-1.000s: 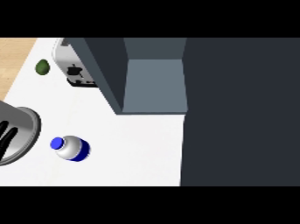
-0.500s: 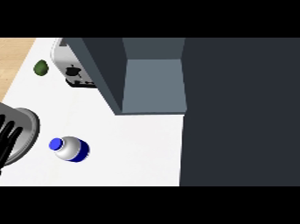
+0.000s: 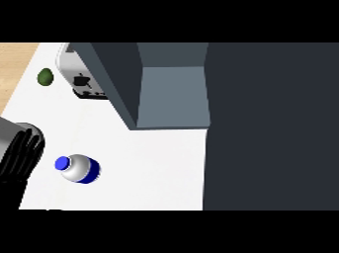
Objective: Pick up the bottled water, place it into the cabinet and close the cabinet
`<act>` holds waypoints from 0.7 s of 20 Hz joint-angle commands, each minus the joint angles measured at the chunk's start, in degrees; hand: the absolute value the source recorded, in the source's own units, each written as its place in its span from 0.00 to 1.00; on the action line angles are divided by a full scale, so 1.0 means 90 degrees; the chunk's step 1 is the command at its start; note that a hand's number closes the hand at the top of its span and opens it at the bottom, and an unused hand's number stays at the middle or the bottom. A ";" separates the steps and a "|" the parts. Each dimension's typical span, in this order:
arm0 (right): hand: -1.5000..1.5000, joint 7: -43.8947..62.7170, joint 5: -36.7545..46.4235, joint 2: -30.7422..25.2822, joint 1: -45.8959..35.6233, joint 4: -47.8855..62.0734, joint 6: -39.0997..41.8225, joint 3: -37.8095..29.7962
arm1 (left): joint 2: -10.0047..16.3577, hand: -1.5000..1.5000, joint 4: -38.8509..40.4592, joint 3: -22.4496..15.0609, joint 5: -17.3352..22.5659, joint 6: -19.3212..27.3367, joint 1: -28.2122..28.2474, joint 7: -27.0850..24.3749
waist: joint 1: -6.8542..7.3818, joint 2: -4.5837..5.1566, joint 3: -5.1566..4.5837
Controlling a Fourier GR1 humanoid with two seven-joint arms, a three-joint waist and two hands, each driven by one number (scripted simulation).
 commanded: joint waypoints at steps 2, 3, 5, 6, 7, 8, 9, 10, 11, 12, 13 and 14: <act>0.00 0.0222 -0.0179 -0.0039 0.0183 -0.0640 0.0030 0.0010 | 0.0101 0.00 0.1787 0.0127 -0.0523 -0.0056 -0.0663 -0.1061 | -0.0006 0.0017 -0.0005; 0.00 0.0150 -0.0017 0.0048 0.0652 -0.1056 0.0019 0.0310 | 0.0006 0.00 0.1618 0.0125 -0.0489 0.0020 -0.0501 -0.1057 | -0.0022 -0.0001 -0.0004; 0.00 -0.0003 -0.0251 -0.0107 0.0689 -0.0878 0.0166 0.0046 | 0.0027 0.00 0.2405 0.0225 -0.0524 0.0119 -0.0965 -0.1239 | -0.0042 0.0008 -0.0004; 0.00 0.0109 -0.0445 -0.0204 0.0563 -0.0963 0.0162 -0.0225 | 0.0086 0.00 0.2349 0.0300 -0.0453 -0.0219 -0.0362 -0.1726 | 0.0025 0.0007 -0.0003; 0.00 -0.0160 -0.0082 -0.0071 0.0946 -0.1045 0.0233 0.0255 | 0.0021 0.00 0.2435 0.0325 -0.0408 -0.0012 -0.0667 -0.1494 | -0.0020 -0.0005 -0.0003; 0.00 -0.0150 -0.0331 -0.0192 0.1072 -0.1132 0.0286 0.0003 | -0.0096 0.00 0.2780 0.0303 -0.0592 0.0169 -0.0848 -0.1818 | -0.0045 -0.0001 -0.0004; 0.00 -0.0237 -0.0257 -0.0139 0.0783 -0.0769 0.0243 -0.0084 | -0.0046 0.00 0.3204 0.0275 -0.0781 0.0318 -0.1226 -0.1888 | -0.0021 0.0010 -0.0002; 0.00 -0.0532 0.0108 0.0012 0.0856 -0.0520 0.0288 0.0374 | 0.0286 0.00 0.4012 0.0558 -0.0783 0.0080 -0.1381 -0.2487 | -0.0080 0.0015 -0.0011; 0.00 -0.0825 0.0057 -0.0061 0.1456 -0.0777 0.0408 0.0249 | 0.0194 0.00 0.3751 0.0516 -0.0736 0.0000 -0.0951 -0.2642 | -0.0076 -0.0012 -0.0005; 0.00 -0.0685 -0.0097 -0.0084 0.1249 -0.0748 0.0367 0.0158 | 0.0138 0.00 0.4131 0.0456 -0.0878 0.0164 -0.1311 -0.2782 | -0.0042 0.0004 -0.0004; 0.00 -0.0414 -0.0455 -0.0309 0.1315 -0.1127 0.0453 -0.0084 | 0.0289 0.00 0.4529 0.0646 -0.0835 0.0202 -0.1554 -0.2880 | -0.0071 0.0017 -0.0009; 0.00 -0.0374 -0.0259 -0.0139 0.0760 -0.0620 0.0297 -0.0003 | 0.0118 0.00 0.4800 0.0464 -0.1046 0.0303 -0.1550 -0.3165 | 0.0012 0.0025 -0.0005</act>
